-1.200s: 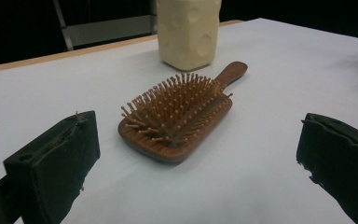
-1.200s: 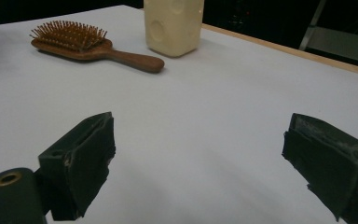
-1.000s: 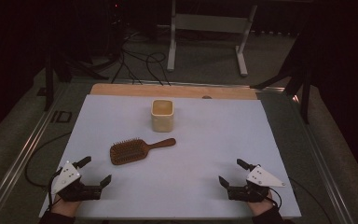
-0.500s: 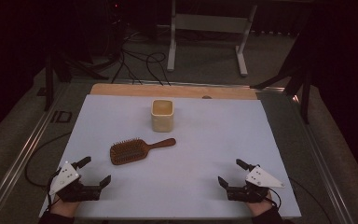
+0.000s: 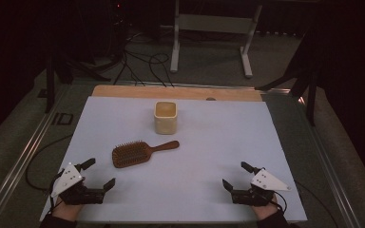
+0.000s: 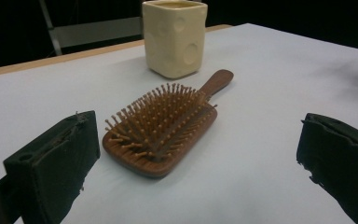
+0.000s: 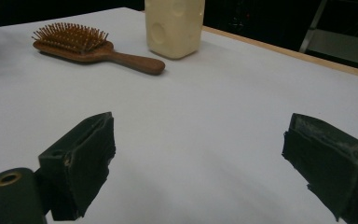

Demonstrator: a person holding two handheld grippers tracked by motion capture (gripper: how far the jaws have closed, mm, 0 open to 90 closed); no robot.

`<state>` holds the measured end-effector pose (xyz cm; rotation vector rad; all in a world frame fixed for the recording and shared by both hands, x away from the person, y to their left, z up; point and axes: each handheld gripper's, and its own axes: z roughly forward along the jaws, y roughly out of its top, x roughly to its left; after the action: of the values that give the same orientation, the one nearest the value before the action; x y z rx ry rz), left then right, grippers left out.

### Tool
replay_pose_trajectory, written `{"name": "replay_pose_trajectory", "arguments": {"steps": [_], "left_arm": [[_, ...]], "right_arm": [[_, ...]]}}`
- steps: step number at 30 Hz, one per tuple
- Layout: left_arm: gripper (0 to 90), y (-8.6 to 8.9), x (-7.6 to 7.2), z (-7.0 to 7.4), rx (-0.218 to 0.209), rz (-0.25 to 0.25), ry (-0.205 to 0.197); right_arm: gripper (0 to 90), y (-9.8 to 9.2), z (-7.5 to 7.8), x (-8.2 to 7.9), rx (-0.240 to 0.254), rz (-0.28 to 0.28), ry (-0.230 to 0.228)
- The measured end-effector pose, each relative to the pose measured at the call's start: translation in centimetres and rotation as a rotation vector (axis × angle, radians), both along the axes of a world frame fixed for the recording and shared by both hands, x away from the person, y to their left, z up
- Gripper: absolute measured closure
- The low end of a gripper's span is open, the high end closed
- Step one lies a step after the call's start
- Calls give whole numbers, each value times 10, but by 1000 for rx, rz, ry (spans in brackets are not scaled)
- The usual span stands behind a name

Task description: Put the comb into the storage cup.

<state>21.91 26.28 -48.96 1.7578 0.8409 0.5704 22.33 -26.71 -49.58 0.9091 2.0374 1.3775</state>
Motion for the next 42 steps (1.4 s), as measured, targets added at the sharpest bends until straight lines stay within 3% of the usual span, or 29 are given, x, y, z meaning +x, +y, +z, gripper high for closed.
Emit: {"name": "replay_pose_trajectory", "arguments": {"steps": [19,31,42], "left_arm": [[0,-4,16,44,50,-37,22],[0,-18,29,64,74,-79,28],[0,-33,43,81,71,-121,50]], "right_arm": [[85,0,1,-1,12,-2,-3],[85,0,1,0,17,-3,2],[85,0,1,1,20,-1,3]]}}
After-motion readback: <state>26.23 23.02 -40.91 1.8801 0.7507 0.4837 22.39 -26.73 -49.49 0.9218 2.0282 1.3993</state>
